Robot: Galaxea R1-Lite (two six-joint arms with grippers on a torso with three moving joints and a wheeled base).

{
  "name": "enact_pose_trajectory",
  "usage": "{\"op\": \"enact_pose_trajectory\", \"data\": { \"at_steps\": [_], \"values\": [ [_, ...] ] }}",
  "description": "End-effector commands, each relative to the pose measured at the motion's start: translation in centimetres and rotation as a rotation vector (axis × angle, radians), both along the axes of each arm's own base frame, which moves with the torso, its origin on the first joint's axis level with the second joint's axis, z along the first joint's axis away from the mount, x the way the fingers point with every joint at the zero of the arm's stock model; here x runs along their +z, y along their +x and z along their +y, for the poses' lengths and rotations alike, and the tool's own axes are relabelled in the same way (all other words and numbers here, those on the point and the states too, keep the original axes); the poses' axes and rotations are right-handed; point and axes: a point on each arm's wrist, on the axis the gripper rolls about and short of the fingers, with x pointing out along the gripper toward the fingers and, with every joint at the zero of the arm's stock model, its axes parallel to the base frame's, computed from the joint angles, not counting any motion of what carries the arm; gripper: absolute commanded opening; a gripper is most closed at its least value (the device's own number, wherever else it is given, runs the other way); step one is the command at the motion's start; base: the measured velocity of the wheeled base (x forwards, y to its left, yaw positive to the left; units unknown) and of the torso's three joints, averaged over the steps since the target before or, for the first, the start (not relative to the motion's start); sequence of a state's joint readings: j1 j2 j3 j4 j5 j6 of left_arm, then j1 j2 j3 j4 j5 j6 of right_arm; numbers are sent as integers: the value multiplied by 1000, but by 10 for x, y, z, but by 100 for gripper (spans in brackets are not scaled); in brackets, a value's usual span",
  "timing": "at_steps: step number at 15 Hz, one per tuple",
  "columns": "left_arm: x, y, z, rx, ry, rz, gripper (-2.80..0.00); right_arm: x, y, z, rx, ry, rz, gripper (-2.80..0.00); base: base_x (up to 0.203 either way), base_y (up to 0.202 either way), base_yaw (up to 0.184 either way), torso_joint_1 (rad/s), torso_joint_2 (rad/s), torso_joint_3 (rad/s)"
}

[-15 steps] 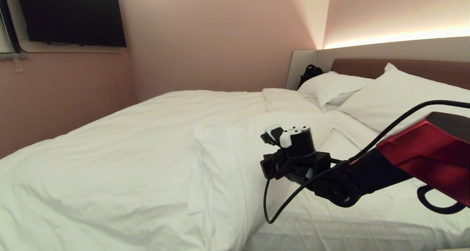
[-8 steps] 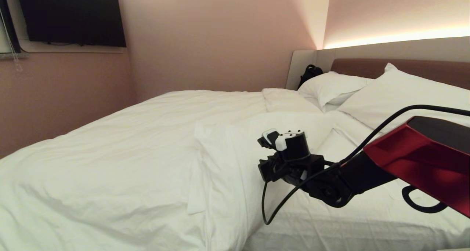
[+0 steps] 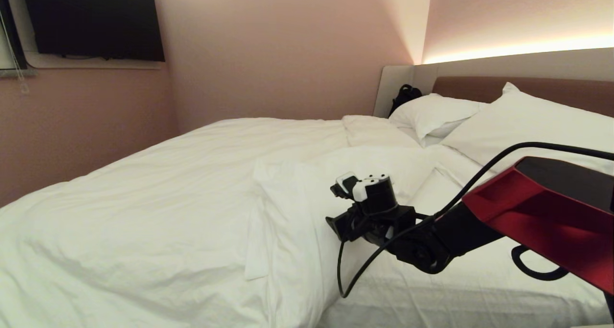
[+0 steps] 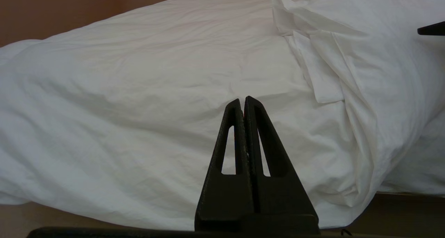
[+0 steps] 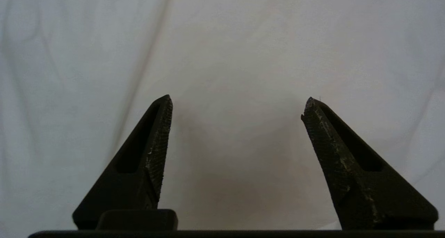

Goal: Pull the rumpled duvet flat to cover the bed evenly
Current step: Hold the folded corner of the quilt

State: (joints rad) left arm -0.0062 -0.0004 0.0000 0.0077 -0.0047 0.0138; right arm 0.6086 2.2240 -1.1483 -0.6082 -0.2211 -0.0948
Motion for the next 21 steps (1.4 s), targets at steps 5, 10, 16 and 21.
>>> {"op": "enact_pose_trajectory", "data": {
  "at_steps": [5, 10, 16, 21],
  "values": [
    [0, 0, 0, 0, 0, 0, -280, 1, -35, 46, 109, -10, -16, 0, 0, 0, 0, 0, 0, 0],
    [0, 0, 0, 0, 0, 0, -280, -32, -47, 70, 151, -67, 25, 0, 0, 0, 0, 0, 0, 0],
    [0, 0, 0, 0, 0, 0, -280, -60, -59, 96, 160, -105, 16, 0, 0, 0, 0, 0, 0, 0],
    [0, 0, 0, -1, 0, 0, -280, -71, -32, 92, 58, -119, -10, 0, 0, 0, 0, 0, 0, 0]
  ]
}}
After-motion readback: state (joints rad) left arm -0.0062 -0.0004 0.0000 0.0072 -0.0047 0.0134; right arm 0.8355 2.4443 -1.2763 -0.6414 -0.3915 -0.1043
